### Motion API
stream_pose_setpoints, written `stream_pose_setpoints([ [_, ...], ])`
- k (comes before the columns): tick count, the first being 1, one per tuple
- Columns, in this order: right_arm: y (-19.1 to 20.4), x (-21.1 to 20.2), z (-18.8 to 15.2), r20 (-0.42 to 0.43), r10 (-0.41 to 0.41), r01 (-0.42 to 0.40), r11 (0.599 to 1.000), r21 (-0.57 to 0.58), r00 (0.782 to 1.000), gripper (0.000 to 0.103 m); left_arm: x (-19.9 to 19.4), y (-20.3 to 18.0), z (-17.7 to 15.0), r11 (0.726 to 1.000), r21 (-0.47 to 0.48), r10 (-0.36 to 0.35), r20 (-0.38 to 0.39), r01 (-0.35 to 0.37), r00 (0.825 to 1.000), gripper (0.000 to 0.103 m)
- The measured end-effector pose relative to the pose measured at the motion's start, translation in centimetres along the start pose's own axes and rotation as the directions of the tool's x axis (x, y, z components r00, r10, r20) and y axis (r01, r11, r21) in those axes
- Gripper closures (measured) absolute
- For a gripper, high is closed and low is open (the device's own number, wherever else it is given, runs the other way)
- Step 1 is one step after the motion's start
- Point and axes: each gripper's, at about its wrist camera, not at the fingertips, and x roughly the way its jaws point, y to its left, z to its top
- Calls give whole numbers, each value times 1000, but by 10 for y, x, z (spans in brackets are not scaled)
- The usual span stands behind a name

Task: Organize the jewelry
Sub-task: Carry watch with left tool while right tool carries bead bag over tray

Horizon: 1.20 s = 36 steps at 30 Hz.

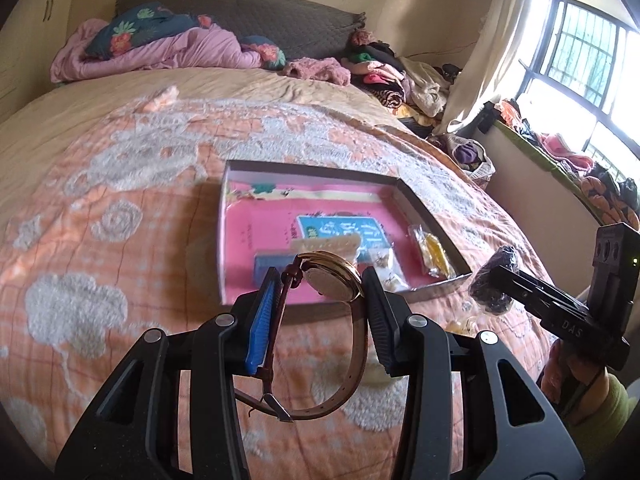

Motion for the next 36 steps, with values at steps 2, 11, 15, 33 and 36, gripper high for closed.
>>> stream_pose_setpoints([
  [2,-1,-1,4,11,-3,3,1000,-4,1000,55,3,-4,4,1000,7,-3,1,3,1000,69],
  [11,-8,-9,25,64,-17,18,1000,-18,998,55,21,-18,19,999,33,-14,-3,14,1000,69],
  [15,-11,-11,31,77,-30,32,999,-26,997,55,29,-21,24,999,36,-12,-10,13,1000,69],
  [33,-16,14,52,68,-54,59,996,-72,996,56,68,-27,15,997,82,-4,-88,11,996,69],
  [36,-19,24,53,51,-62,66,995,-79,997,56,77,-28,10,996,86,-12,-109,21,994,69],
])
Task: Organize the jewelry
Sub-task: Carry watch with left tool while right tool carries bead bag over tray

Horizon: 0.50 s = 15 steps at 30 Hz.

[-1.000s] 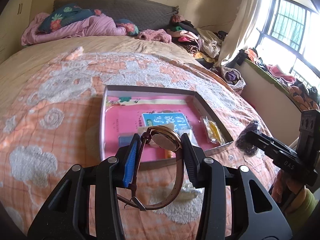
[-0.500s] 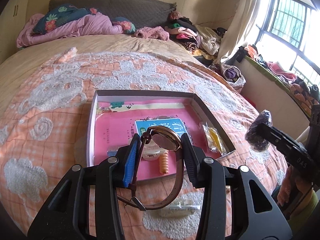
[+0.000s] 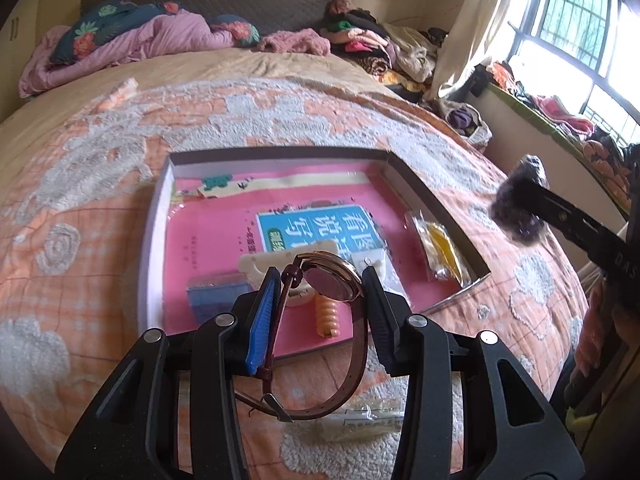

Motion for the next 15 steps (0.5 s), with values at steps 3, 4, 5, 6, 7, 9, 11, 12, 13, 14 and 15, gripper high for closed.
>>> stream_pose_setpoints([
  [3,-1,13,-1,-26,-10,10,1000,-14,1000,56,8,-2,-4,1000,9,-2,-19,2,1000,69],
  [4,-1,16,-2,-32,-13,13,1000,-16,999,56,10,-3,-4,1000,9,-3,-25,3,1000,69],
  [5,-2,20,-3,-41,-14,13,1000,-19,999,56,12,-3,-5,1000,8,-5,-31,5,1000,69],
  [6,-2,24,-4,-50,-17,15,1000,-24,999,56,13,-3,-6,1000,11,-5,-36,6,999,69],
  [7,-2,29,-5,-58,-20,18,999,-29,998,56,15,-4,-6,1000,12,-3,-38,4,999,69],
  [9,-2,36,-6,-73,-21,19,999,-38,997,56,18,-3,-8,1000,13,-1,-47,1,999,69],
  [11,-3,45,-8,-89,-22,19,999,-40,996,56,22,-3,-9,1000,15,3,-57,-3,998,69],
  [12,-3,48,-8,-94,-23,19,999,-40,995,56,24,-3,-10,1000,19,7,-61,-6,998,69],
  [13,-3,53,-8,-101,-26,21,999,-43,995,56,25,-3,-10,1000,20,8,-59,-6,998,68],
  [14,-3,55,-8,-105,-26,22,999,-46,994,56,25,-2,-9,1000,24,13,-56,-12,998,68],
  [15,-3,60,-7,-114,-29,24,998,-50,993,56,26,-1,-9,999,28,22,-53,-20,998,68],
])
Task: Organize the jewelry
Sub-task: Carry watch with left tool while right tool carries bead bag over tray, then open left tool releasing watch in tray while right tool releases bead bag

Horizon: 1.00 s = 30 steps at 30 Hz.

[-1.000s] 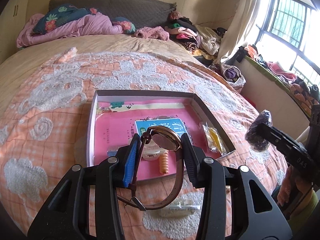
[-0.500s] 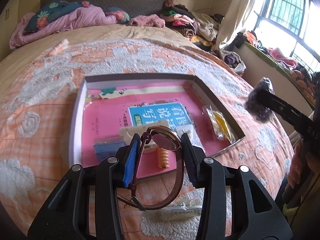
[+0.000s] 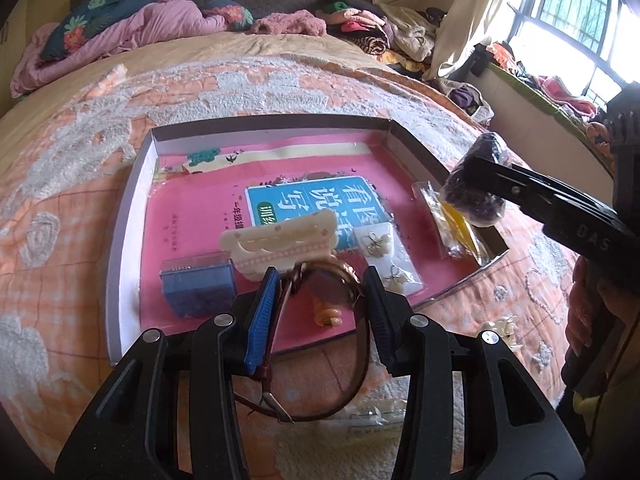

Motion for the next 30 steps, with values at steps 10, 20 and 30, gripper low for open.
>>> stream_pose_setpoints([
  [10,8,34,-3,-74,6,-9,999,-40,997,56,9,14,1,998,-10,57,-5,-57,998,69],
  [20,6,41,-13,-99,5,-8,1000,-29,995,56,7,21,2,997,-33,69,4,-68,998,69],
  [30,11,40,-19,-122,28,-30,999,-17,992,47,3,20,3,997,-34,68,8,-68,998,69],
])
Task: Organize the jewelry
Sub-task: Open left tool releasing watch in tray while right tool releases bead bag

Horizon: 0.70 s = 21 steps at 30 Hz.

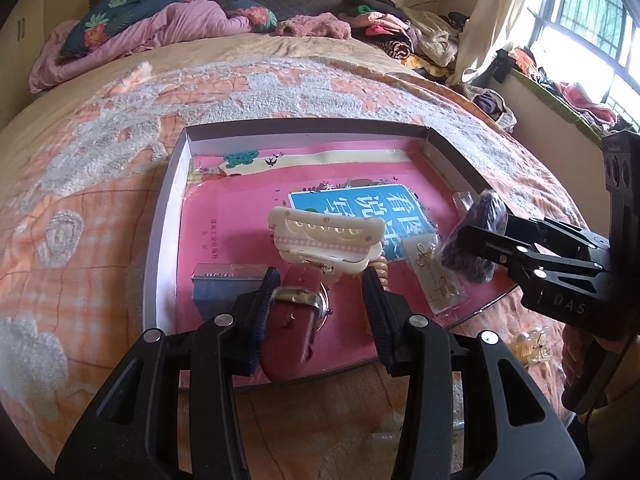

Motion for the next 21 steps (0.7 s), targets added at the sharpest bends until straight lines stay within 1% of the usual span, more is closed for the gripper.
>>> stream_pose_setpoints([
  [2,0,-7,0,16,5,-5,1000,17,1000,39,-1,0,0,1000,0,-2,4,2,1000,69],
  [4,-1,-17,0,38,11,-12,1000,27,999,37,-3,0,2,1000,1,-5,11,5,1000,69],
  [6,-1,-27,1,57,4,-6,1000,30,998,32,-7,1,2,1000,-3,-8,18,8,1000,67],
  [7,-1,-34,1,72,0,-3,999,35,997,29,-10,0,3,1000,-4,-9,23,9,1000,61],
  [8,-2,-41,0,89,-1,-3,999,44,996,24,-15,0,3,1000,-5,-10,36,10,999,53],
  [9,-3,-48,-1,102,1,-6,999,51,995,21,-19,-1,3,1000,-5,-10,44,10,999,49],
  [13,-4,-73,-4,142,4,-12,998,59,990,17,-35,-4,3,1000,-9,-12,86,13,996,37],
  [15,-1,-83,-6,158,-1,-7,998,54,987,14,-45,-5,3,1000,-11,-15,107,16,994,33],
  [16,0,-90,-7,171,-6,-4,999,54,985,14,-48,-6,3,1000,-11,-14,114,15,993,26],
  [17,1,-94,-8,179,-6,-3,999,53,984,13,-53,-7,2,1000,-10,-11,123,12,992,23],
  [18,2,-99,-9,186,-6,-3,999,50,982,12,-56,-8,1,1000,-9,-7,131,8,991,22],
  [20,5,-109,-11,199,-9,1,999,40,980,11,-63,-10,0,1000,-9,-6,142,8,990,16],
  [21,6,-112,-12,203,-12,5,999,35,979,11,-65,-11,-1,1000,-8,-7,146,8,989,15],
])
